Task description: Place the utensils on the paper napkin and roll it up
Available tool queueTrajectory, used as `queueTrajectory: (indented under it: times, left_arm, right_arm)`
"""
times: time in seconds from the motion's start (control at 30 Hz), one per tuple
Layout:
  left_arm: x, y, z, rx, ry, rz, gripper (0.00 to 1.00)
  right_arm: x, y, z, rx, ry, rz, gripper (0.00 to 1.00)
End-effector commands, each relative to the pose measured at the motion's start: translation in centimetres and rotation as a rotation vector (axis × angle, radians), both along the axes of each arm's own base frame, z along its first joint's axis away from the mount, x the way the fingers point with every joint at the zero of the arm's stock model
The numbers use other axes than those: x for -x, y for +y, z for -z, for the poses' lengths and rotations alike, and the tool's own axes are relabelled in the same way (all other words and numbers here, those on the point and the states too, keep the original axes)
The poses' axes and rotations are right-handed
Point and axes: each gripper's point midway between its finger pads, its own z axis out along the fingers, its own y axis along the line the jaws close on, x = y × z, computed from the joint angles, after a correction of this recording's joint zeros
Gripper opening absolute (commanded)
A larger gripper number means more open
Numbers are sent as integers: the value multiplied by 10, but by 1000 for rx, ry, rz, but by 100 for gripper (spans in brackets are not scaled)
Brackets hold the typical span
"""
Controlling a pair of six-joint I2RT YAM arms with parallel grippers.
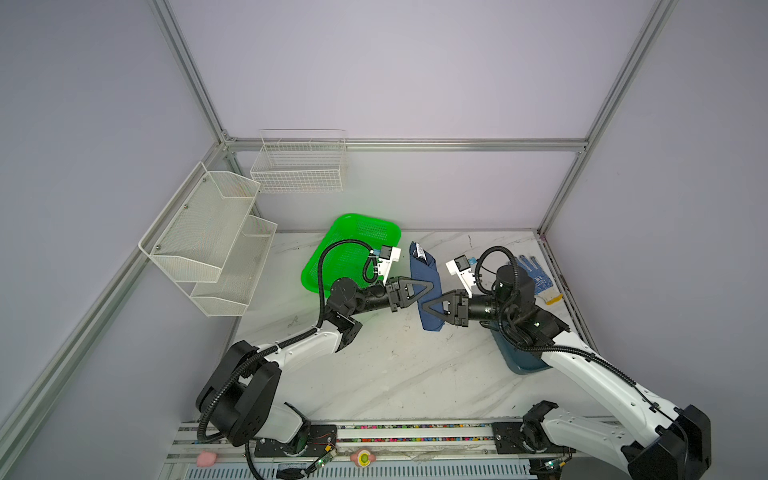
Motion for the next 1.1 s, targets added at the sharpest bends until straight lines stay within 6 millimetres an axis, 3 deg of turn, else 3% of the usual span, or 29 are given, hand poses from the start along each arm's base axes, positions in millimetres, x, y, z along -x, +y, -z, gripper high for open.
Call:
queueTrajectory:
  times: [0.0, 0.23, 0.43, 0.53, 0.7, 0.73, 0.9, 1.07]
  left_arm:
    - [4, 3, -31, 65, -81, 12, 10]
    - [8, 4, -37, 85, -94, 34, 10]
    - [7, 5, -36, 84, -92, 22, 12]
    - [3, 4, -29, 62, -78, 6, 19]
    - [-9, 3, -2, -19, -23, -60, 47]
    - [-3, 8, -12, -12, -47, -68, 50]
    - [-3, 7, -14, -14, -52, -66, 46]
    - [-4, 7, -13, -20, -49, -75, 29]
  right_arm:
    - [11, -4, -29, -71, -96, -41, 30]
    - [6, -1, -28, -69, -87, -57, 31]
    - [5, -2, -25, -67, -81, -57, 14]
    - [4, -3, -26, -67, -89, -45, 12]
    - [1, -4, -29, -65, -101, -19, 11]
    - [0, -4, -29, -63, -101, -13, 11]
    - [-5, -3, -24, -52, -88, -1, 10]
    - [-7, -3, -21, -44, -80, 10, 11]
